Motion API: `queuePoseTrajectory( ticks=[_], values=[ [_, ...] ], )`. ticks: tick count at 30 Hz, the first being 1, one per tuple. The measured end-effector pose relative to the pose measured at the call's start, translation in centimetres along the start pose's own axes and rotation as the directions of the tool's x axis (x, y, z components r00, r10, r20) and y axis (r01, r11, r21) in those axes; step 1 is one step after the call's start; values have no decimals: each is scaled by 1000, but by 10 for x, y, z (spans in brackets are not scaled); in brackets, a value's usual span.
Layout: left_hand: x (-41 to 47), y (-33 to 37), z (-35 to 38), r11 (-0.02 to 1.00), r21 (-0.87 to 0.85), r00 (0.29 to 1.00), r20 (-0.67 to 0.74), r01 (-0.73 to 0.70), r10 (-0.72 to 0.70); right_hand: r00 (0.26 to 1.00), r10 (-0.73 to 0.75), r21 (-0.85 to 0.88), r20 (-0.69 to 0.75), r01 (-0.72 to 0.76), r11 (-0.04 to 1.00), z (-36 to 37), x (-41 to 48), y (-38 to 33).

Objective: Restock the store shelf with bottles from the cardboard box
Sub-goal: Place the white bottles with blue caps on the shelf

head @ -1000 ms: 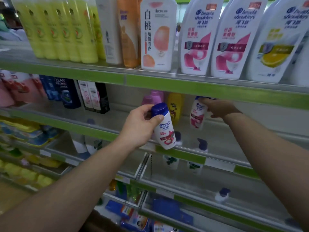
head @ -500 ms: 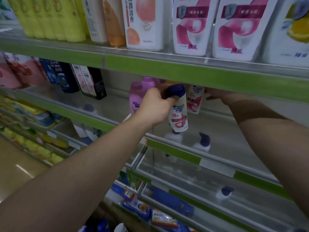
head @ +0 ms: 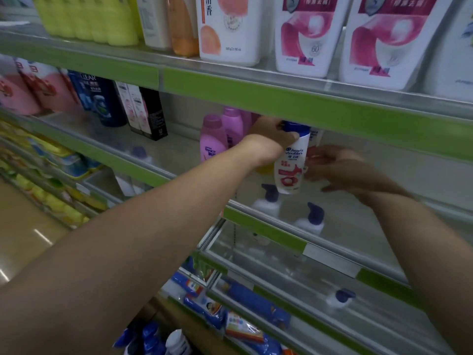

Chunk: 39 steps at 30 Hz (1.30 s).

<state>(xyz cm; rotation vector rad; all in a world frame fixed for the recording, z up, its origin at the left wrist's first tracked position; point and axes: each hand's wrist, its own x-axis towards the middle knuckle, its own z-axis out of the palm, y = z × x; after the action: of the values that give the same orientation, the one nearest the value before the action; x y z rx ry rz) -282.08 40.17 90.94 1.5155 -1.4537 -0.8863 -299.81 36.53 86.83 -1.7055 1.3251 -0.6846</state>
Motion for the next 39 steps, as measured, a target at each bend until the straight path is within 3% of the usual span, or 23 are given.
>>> queuePoseTrajectory(
  ticks=[2, 8, 13, 17, 19, 24, 31, 34, 36, 39],
  values=[
    [2, 2, 3, 1000, 17, 1000, 25, 15, -15, 999, -24, -34, 44, 25, 999, 14, -1, 16],
    [10, 3, 7, 1000, 17, 1000, 3, -18, 18, 991, -27, -56, -129, 20, 998, 29, 24, 35],
    [9, -8, 11, 965, 259, 997, -60, -31, 48, 975, -16, -74, -222, -1, 997, 31, 35, 43],
    [-17, -28, -6, 980, 100, 976, -119, -171, 183, 958, -5, -83, -288, -20, 996, 35, 41, 45],
    [-34, -38, -17, 975, 106, 969, -130, -197, 210, 952, -5, -101, -307, -27, 995, 37, 41, 45],
    [-82, -69, -50, 987, 25, 982, -96, -162, 163, 947, 50, -108, -316, -89, 990, 35, 40, 42],
    [-146, -141, -111, 1000, -14, 987, -161, -21, 18, 944, 101, -105, -315, -140, 985, 40, 23, 23],
    [-170, -174, -138, 998, -45, 970, -238, 36, -46, 842, 153, -160, -518, -271, 949, 51, 5, 10],
    [-185, -193, -154, 996, -64, 961, -265, 69, -83, 785, 88, -208, -614, -268, 941, 73, -5, 0],
    [-203, -212, -168, 993, -69, 951, -291, 93, -109, 903, 64, -349, -424, -229, 909, 116, -2, -15]
  ],
)
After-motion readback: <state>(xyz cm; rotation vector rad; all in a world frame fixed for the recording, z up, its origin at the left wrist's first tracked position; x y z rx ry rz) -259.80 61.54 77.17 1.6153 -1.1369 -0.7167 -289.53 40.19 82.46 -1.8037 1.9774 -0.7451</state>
